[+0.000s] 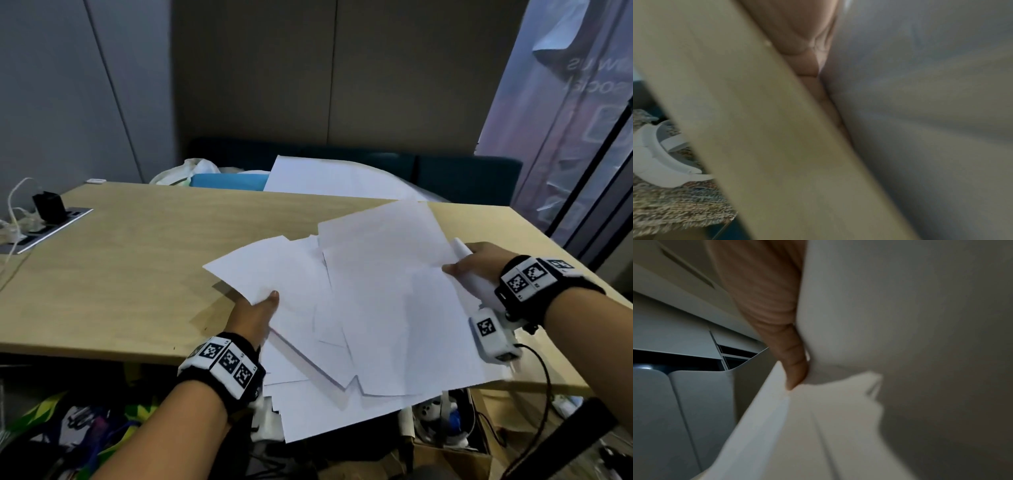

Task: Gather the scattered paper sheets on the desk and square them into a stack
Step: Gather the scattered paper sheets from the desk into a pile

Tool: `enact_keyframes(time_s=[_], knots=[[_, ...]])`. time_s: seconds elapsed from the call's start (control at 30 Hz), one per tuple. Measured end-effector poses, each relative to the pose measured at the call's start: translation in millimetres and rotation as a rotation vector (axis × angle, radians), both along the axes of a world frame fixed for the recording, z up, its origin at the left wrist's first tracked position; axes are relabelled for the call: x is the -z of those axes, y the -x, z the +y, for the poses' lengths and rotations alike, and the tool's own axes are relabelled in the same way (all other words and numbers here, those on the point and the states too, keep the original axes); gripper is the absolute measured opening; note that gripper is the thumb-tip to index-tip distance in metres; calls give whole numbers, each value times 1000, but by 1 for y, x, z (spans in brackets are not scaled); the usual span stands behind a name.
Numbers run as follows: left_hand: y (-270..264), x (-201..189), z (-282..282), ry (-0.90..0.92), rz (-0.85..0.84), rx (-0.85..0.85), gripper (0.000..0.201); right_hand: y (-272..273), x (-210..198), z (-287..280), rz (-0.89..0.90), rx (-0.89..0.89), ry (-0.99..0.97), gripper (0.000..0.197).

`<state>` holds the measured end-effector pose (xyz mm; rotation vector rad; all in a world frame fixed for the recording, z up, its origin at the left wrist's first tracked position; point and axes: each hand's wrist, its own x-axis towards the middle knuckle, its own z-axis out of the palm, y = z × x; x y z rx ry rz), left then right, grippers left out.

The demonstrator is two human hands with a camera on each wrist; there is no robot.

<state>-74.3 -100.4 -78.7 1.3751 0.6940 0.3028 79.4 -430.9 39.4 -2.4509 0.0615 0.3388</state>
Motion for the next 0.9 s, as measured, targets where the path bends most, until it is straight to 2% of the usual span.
enact_keyframes(time_s=[0.2,0.37,0.43,0.57,0.67,0.73,0.83,0.9], knots=[[2,-2,0,83,-42,49,36,-1,-8,3,45,-109,-103,22],[7,-5,0,-9,-38,53,22,2,-8,20,140,-183,-179,15],[10,-9,-2,-82,-37,55,35,5,-6,29,163,-204,-169,14],[8,-20,-9,-89,56,3,75,3,6,50,118,-227,-22,27],[5,-16,-7,-29,-37,-64,90,4,13,65,83,-184,40,40],[5,-10,-6,61,-104,-4,107,6,16,71,99,-163,29,46],[8,-5,-3,-47,-90,85,114,7,17,72,120,-180,1,47],[7,-2,-2,-73,-104,82,110,4,13,69,6,-171,70,40]])
